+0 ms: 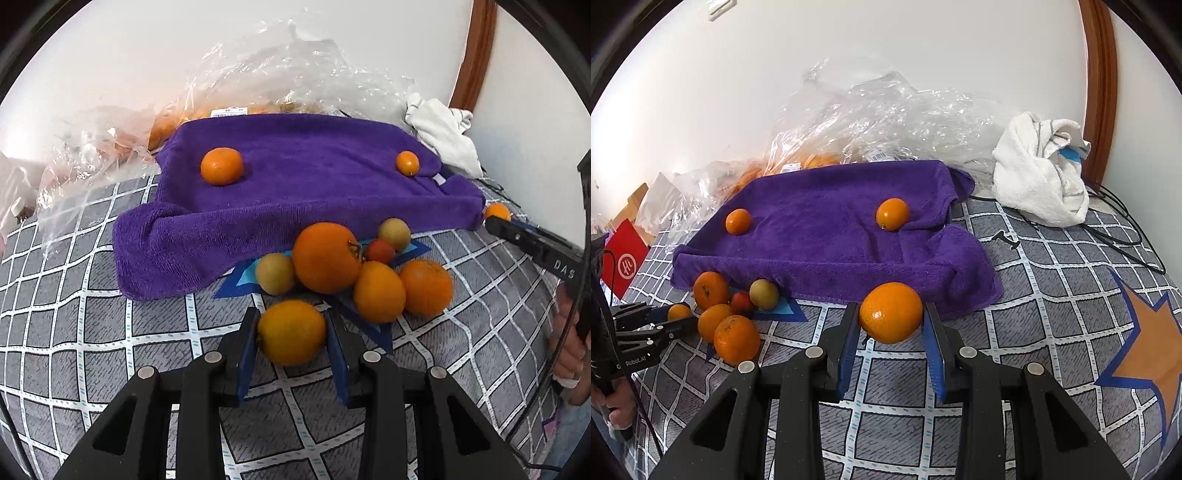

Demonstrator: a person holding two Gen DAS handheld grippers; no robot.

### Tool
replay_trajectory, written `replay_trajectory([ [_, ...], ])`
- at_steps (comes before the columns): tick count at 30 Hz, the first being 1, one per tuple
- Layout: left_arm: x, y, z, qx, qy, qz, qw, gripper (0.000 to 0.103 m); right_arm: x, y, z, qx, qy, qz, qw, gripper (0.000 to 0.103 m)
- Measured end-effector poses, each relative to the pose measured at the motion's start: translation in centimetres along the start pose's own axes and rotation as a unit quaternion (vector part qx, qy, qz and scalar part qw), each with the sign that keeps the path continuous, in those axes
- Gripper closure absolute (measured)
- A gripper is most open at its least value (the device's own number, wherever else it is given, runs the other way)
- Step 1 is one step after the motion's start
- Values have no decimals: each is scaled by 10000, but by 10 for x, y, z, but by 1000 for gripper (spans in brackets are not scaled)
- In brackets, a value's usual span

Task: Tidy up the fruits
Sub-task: 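Lift both held oranges and carry them onto the purple towel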

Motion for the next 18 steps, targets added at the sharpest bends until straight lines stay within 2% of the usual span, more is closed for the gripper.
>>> replay_trajectory([
  [5,0,-2,0,123,17,89,9999,70,1,0,0,35,19,9,10000,69],
  [10,-2,2,0,-95,-65,-10,9999,71,3,1,-2,16,62,-26,10000,69],
  [14,-13,12,5,-570,-385,-424,9967,71,3,4,-3,-72,40,-17,10000,69],
  [18,-28,22,11,-894,-802,-565,9912,71,3,6,-4,-87,43,15,10000,69],
])
Point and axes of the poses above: each gripper's, at about its wrist camera, not at the fingertips, and x roughly the way its jaws point, y to its left, z to its top, the point moved 8 cm from there along x, roughly the way its jaws point, and after that the axes turned 13 degrees about x, right-handed, at the moved point
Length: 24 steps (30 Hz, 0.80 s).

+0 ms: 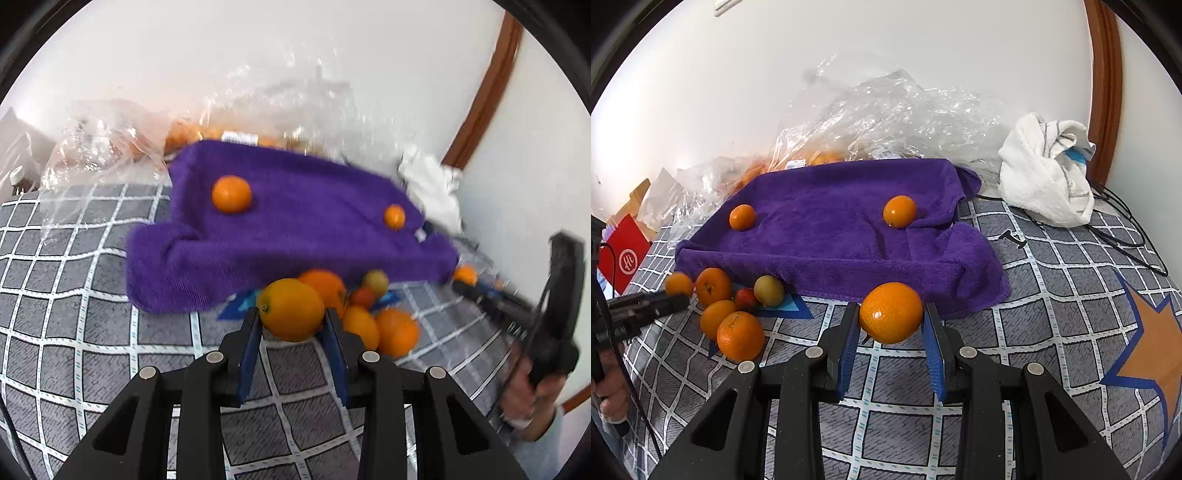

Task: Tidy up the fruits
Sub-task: 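Lift both held oranges and carry them onto the purple towel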

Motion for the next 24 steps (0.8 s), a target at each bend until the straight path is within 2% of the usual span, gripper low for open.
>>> replay_trajectory([
  [4,-9,7,6,-222,-277,-5,9994,71,-1,1,0,-20,-15,31,10000,69],
  [9,-11,7,10,-131,-381,239,9989,71,-5,4,0,-80,-88,28,9999,69],
  [13,-11,6,13,-97,-449,275,9986,71,-7,3,1,-78,-151,-30,9999,69],
  [20,-28,21,24,-124,-748,797,9939,71,-24,4,21,134,-270,86,9995,69],
  [24,-47,25,38,-267,-977,820,9915,71,-40,9,36,-34,-423,11,9991,69],
])
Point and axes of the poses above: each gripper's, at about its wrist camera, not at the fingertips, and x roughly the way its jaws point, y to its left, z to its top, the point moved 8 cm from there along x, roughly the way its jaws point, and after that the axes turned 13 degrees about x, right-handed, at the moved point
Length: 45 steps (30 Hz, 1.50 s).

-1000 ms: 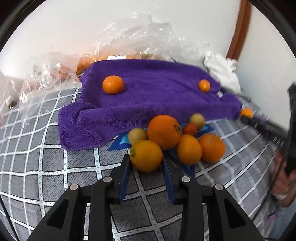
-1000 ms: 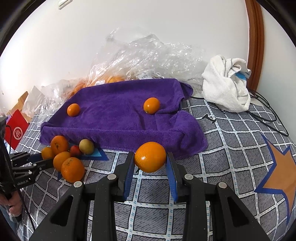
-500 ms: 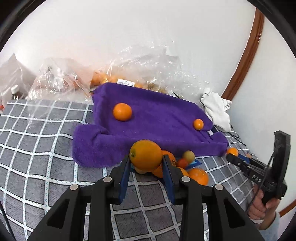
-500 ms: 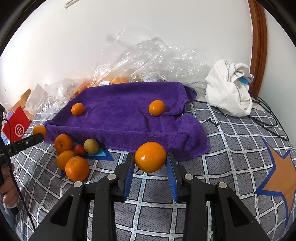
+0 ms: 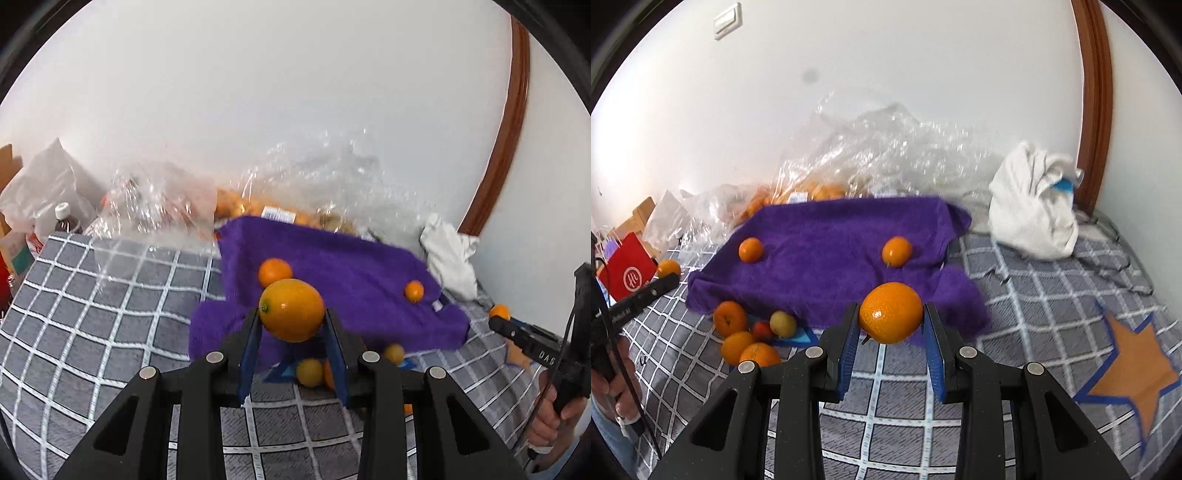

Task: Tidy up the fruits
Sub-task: 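Lift both held oranges and carry them onto the purple towel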

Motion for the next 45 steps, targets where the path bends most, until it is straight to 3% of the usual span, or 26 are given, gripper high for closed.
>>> replay_trajectory([
  [4,-9,-3,22,-41,-18,-149,9999,71,-8,5,15,-12,-30,78,10000,69],
  [13,0,-5,64,59,-127,28,9999,71,-15,27,60,-40,-294,180,9994,69],
  [20,15,-1,75,-35,-251,96,9996,71,-5,47,87,38,-497,408,9979,69],
  [31,52,31,40,-411,127,212,9988,71,50,24,62,294,-151,255,9991,69],
  [45,71,28,26,-142,411,393,9983,71,90,6,29,152,379,-90,9991,69],
])
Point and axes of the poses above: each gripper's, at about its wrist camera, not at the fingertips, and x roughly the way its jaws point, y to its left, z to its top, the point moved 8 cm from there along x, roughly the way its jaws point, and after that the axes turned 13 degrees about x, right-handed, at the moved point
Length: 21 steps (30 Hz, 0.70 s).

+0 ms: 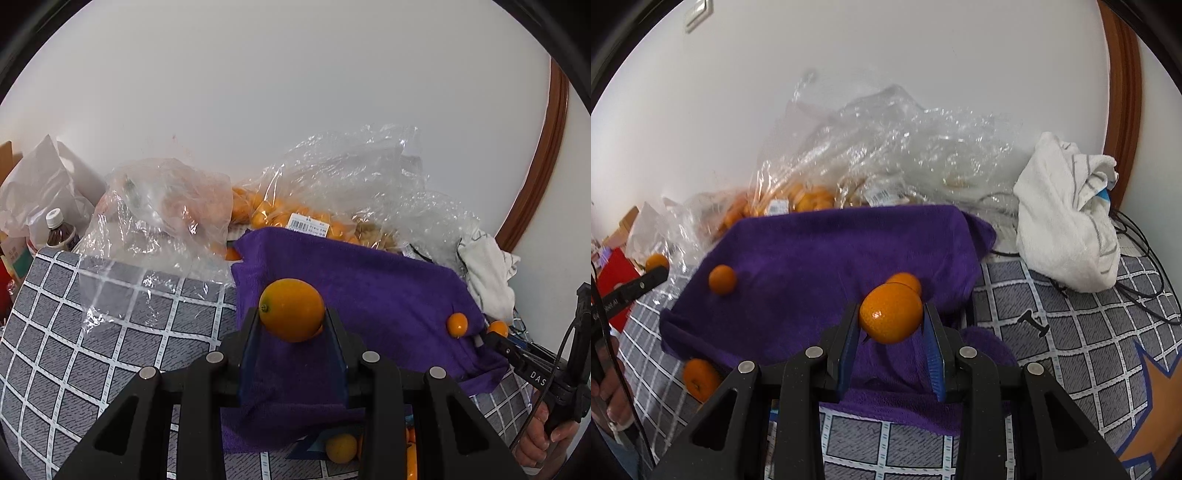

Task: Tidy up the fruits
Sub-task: 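Lift both held oranges and carry them onto the purple towel, then open the right gripper on the towel while the left gripper releases its orange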

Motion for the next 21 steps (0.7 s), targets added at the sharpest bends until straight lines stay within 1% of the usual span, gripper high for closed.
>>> replay_trajectory([
  [7,14,-2,-10,-48,369,-50,9993,71,11,1,-8,-87,197,-53,9998,69],
  [13,22,-8,-19,89,617,0,9981,71,15,1,-14,-118,340,-63,9993,69],
  [17,26,-9,-22,149,730,37,9972,71,19,3,-19,-190,421,-102,9989,69],
  [21,27,-10,-23,200,763,36,9969,71,22,4,-22,-252,486,-128,9984,69],
])
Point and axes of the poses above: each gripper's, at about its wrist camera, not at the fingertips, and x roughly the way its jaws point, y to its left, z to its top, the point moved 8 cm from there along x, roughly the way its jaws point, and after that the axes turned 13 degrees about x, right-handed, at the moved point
